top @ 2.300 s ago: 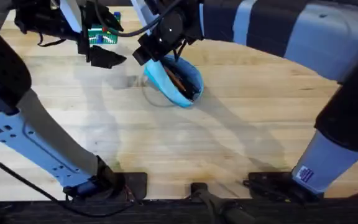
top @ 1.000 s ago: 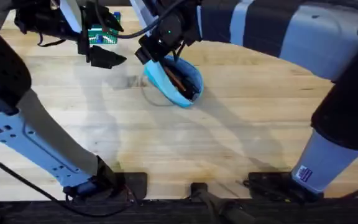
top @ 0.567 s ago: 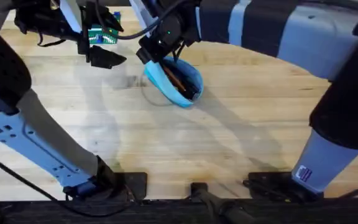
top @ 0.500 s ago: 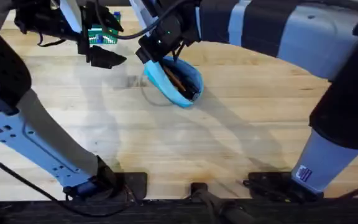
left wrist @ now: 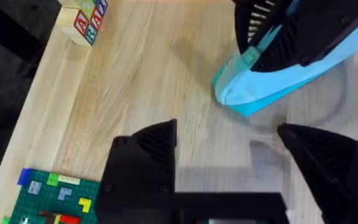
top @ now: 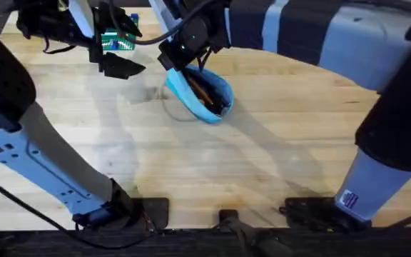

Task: Unzip the bag, pick up the pens from the table one at a time and place them inside, then zip the bag closed.

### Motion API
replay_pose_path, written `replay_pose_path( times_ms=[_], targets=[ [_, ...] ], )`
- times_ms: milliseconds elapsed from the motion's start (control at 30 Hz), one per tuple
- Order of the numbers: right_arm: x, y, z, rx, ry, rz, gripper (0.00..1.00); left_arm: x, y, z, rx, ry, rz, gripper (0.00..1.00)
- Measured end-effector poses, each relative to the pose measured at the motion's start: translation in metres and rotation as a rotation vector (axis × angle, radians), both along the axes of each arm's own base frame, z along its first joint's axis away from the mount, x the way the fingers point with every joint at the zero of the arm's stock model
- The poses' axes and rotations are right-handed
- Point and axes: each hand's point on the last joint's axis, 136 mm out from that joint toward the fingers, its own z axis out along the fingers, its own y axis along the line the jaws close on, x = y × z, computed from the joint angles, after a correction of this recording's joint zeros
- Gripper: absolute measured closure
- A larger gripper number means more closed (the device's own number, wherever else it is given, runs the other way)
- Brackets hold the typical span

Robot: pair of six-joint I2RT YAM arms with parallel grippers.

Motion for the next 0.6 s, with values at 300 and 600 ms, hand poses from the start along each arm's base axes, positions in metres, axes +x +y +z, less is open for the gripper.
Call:
replay_pose_path(
  times_ms=[300, 600],
  targets=[
    [0.0008, -0.0003, 0.0003, 0.0, -0.003, -0.002, 0.949, 0.0, 0.0, 0.0, 0.0, 0.0, 0.0, 0.007],
    [0.0027, 0.0006, 0.0064, 0.003, -0.011, -0.003, 0.969, -0.0006, -0.0002, 0.0, -0.001, 0.003, 0.0, 0.007]
  ],
)
